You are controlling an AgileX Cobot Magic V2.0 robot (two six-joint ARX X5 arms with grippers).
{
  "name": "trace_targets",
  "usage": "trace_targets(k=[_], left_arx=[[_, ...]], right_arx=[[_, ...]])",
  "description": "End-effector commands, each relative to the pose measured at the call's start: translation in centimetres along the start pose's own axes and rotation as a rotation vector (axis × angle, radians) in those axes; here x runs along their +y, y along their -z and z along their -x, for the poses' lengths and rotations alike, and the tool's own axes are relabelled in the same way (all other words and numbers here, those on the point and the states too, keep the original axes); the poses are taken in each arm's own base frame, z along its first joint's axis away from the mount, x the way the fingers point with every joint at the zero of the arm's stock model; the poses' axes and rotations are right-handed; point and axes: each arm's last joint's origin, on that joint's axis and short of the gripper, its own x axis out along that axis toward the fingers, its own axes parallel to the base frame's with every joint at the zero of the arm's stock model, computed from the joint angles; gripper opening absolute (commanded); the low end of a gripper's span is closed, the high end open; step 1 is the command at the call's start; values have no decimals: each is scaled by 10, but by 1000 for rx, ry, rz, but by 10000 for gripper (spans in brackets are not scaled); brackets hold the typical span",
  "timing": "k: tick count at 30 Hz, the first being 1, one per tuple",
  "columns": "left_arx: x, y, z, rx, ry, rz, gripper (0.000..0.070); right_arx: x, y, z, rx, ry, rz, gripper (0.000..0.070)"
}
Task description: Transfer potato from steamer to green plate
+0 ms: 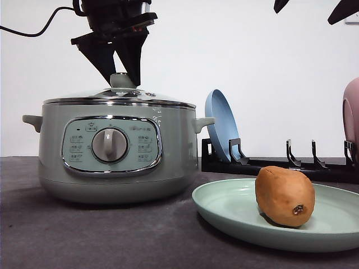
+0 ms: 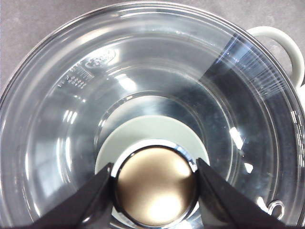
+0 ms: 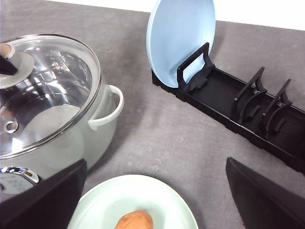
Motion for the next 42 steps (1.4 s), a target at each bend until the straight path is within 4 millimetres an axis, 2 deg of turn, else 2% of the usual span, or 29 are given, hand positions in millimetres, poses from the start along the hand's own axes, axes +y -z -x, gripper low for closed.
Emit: trace_targets(k=[1,3,5,11,17,23,27,34,42], left_arx=[[-6,-7,-5,-11,5,-25,427],[-6,-7,-3,-12,4,-26,536],[-6,-6,2,-24,3,-26,557],[-7,-6,30,-101,-4,-29,557],[-10,-1,73,-205,-13,-35,556],[-16,15,113,-272,59,-51,548],[-21,28,132,-276,142,-62,548],[-29,49,151,-219,238,-73,548],[-34,56,153,-172,258,-79,540]], right_arx=[[2,-4,2,-14,-12,10,590],[2,-4,2,-10,-19,11,590],[2,-3,2,0,-32,13,590],[2,-1,2,22,-36,17,590],[3,0,2,44,-73,19,590],[3,4,2,89,-119,24,590],[4,7,3,132,-172,26,590],[6,14,4,230,-280,26,590],[7,19,6,298,-335,22,589]])
